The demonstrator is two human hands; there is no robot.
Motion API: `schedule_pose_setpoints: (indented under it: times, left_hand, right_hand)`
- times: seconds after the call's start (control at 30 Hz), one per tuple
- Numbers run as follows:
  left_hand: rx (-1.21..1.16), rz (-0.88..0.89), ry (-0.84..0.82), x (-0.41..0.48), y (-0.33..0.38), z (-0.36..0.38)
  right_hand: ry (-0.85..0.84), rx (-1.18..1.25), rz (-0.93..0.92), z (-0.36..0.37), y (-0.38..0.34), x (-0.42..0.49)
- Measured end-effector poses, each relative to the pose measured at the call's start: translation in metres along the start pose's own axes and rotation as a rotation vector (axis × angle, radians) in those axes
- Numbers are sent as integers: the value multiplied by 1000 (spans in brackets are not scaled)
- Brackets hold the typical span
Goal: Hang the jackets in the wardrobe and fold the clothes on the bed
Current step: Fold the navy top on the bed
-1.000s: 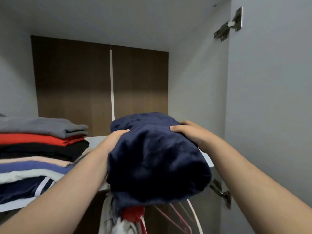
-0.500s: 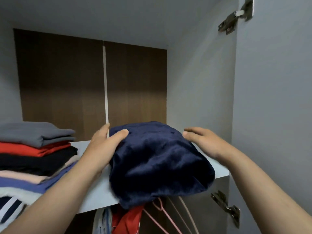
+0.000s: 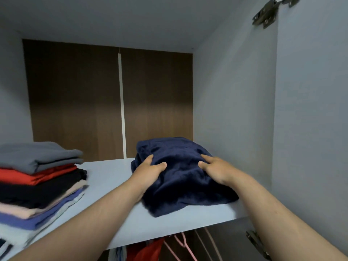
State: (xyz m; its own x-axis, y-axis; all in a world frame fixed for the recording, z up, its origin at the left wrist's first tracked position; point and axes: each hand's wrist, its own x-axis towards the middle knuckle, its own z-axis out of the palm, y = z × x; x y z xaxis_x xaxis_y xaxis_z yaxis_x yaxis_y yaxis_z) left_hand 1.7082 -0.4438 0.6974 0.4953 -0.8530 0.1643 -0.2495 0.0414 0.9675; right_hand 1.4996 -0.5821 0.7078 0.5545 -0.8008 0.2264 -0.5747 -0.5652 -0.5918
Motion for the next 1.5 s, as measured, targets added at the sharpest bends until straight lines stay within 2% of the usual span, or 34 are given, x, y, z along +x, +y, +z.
schedule_pose_setpoints:
  times: [0.2, 0.4, 0.97, 1.17, 1.3, 1.43, 1.5]
  left_hand:
    - [147, 40, 57, 53, -9, 18]
    - [166, 17, 48, 91, -15, 22]
    - [53, -41, 58, 166, -34, 21]
    - [-22, 2, 26, 181, -44, 19]
    - [-87, 6, -6, 174, -45, 15]
    - [-158, 19, -34, 156, -45, 11]
    - [-173, 26, -11, 144, -44, 8]
  right_hand:
    - [4, -107, 85, 7, 17, 52]
    - [14, -110, 80, 14, 35, 89]
    - [-20, -106, 53, 28, 45, 156]
    - [-16, -110, 38, 31, 50, 168]
    - [35, -78, 13, 30, 51, 159]
    - [262, -127, -46, 32, 49, 129]
    - [282, -180, -64, 33, 50, 109]
